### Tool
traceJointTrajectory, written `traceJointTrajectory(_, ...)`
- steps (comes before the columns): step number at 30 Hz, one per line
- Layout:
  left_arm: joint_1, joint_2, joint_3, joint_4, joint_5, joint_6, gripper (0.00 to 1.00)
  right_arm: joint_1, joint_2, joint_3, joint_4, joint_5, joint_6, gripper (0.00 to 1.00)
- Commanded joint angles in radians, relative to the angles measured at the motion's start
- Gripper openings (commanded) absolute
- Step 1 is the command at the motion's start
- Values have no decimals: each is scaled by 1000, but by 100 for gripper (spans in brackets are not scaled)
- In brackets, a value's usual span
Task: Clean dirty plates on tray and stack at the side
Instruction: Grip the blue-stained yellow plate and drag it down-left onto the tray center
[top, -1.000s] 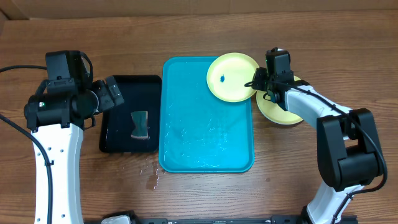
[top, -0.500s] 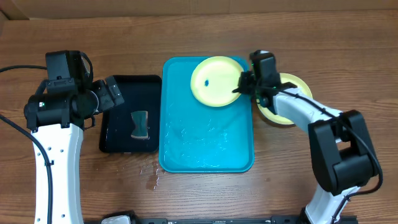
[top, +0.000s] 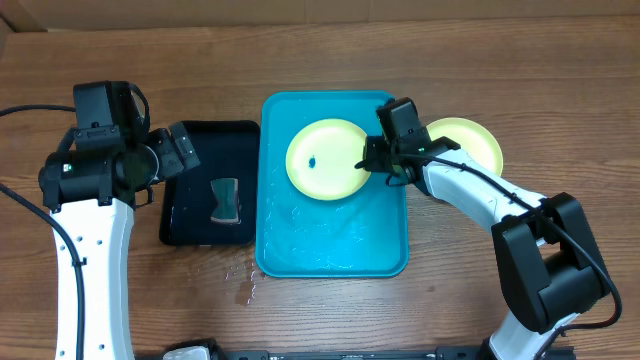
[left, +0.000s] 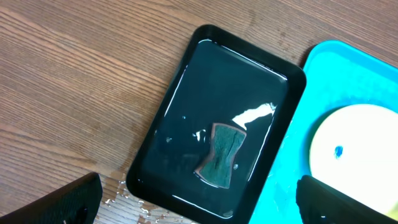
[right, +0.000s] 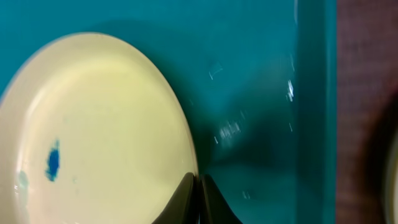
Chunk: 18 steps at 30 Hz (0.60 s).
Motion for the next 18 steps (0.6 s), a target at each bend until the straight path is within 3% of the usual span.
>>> traceJointTrajectory(1, 0, 6, 12, 3, 5, -10, 100, 3, -31, 26, -48, -29, 89, 4)
traceJointTrajectory(6, 0, 6, 12, 3, 5, -10, 100, 9, -31, 26, -103, -150, 113, 4)
traceJointTrajectory(18, 0, 6, 12, 3, 5, -9, 100, 53, -31, 26, -180, -152, 166, 5)
